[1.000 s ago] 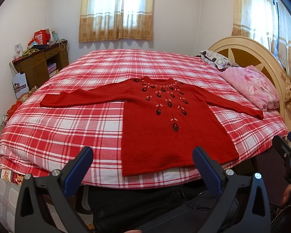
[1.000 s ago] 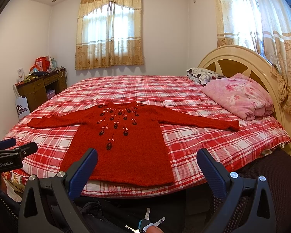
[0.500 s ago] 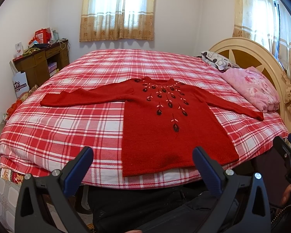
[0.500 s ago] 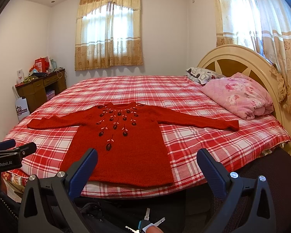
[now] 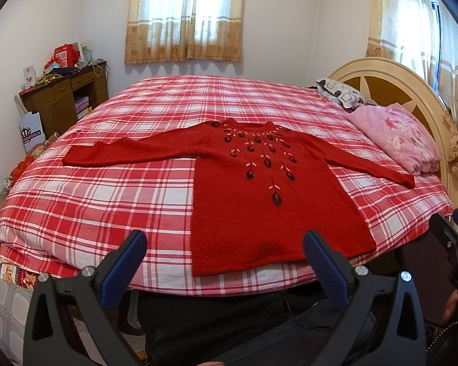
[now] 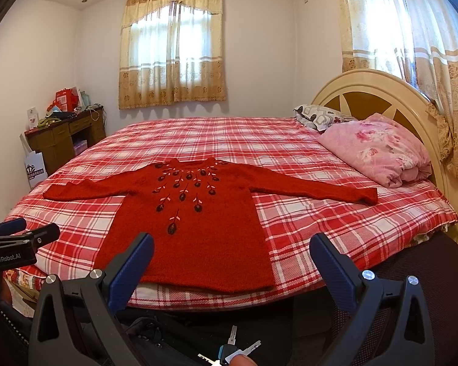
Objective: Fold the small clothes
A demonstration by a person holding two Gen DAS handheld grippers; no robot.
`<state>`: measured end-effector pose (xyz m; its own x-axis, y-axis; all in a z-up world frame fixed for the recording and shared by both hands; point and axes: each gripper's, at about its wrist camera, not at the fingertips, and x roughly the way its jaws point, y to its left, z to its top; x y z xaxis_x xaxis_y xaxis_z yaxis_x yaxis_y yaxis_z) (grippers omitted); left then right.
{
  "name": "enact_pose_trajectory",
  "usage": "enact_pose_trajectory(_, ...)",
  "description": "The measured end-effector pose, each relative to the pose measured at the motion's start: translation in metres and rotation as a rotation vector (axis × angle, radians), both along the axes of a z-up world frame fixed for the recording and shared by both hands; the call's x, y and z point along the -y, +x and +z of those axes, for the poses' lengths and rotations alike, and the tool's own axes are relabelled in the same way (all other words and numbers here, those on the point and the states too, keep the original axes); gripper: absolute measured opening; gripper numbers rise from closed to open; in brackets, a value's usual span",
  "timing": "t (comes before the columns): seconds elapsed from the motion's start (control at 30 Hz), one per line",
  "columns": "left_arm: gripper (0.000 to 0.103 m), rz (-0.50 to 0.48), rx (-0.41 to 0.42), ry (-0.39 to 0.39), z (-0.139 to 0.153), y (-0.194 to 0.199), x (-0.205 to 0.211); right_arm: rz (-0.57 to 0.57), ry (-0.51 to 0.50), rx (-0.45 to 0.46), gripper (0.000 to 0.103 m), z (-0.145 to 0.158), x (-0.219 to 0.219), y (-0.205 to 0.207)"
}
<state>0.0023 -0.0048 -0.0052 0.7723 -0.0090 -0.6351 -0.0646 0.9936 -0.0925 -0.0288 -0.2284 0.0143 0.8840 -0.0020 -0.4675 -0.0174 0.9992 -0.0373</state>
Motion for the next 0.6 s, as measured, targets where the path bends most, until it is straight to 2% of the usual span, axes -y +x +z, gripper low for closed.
enact_pose_trajectory(0.37,0.103,-0.007,-0.019,-0.005,-0.004,0.002,0.001,0.01,0.022,-0.042,0.102,-0.005,0.001,0.006)
enact_pose_trajectory(0.6,0.103,-0.031,-0.06,-0.035,-0.013,0.012,-0.002,0.023,0.051,-0.082,0.102,-0.017,0.015,0.027)
